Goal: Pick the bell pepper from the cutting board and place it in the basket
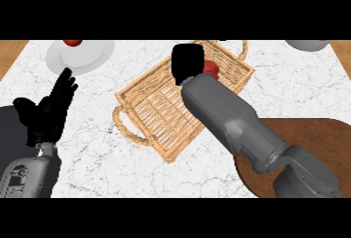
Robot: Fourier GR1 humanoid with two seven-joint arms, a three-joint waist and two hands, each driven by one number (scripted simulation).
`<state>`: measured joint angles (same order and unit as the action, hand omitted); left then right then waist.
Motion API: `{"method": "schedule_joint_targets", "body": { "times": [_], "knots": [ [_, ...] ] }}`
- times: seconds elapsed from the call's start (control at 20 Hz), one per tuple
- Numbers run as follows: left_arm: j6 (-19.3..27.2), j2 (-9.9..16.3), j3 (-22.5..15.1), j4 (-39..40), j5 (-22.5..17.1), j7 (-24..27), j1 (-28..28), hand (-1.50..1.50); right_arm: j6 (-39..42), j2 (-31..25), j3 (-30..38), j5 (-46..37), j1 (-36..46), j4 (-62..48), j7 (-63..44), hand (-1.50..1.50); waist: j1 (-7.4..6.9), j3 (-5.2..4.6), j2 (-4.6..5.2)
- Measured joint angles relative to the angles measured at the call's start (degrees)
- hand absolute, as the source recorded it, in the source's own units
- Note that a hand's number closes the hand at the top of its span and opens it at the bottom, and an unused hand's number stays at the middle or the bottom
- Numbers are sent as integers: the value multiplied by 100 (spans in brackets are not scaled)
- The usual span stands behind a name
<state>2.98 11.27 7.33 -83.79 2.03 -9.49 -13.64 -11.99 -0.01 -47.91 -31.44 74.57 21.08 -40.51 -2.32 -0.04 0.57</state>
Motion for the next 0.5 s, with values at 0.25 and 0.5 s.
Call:
{"method": "schedule_joint_targets", "body": {
  "times": [0.25, 0.5],
  "knots": [
    [21, -43, -23, 21, 26, 15, -25, 0, 122, 1, 183, 144, -34, -46, -70, 150, -24, 0, 6],
    [52, -87, -61, 4, 69, -22, 6, 0, 353, 1, 240, 258, -130, -22, -449, 150, -32, 0, 4]
  ]
}}
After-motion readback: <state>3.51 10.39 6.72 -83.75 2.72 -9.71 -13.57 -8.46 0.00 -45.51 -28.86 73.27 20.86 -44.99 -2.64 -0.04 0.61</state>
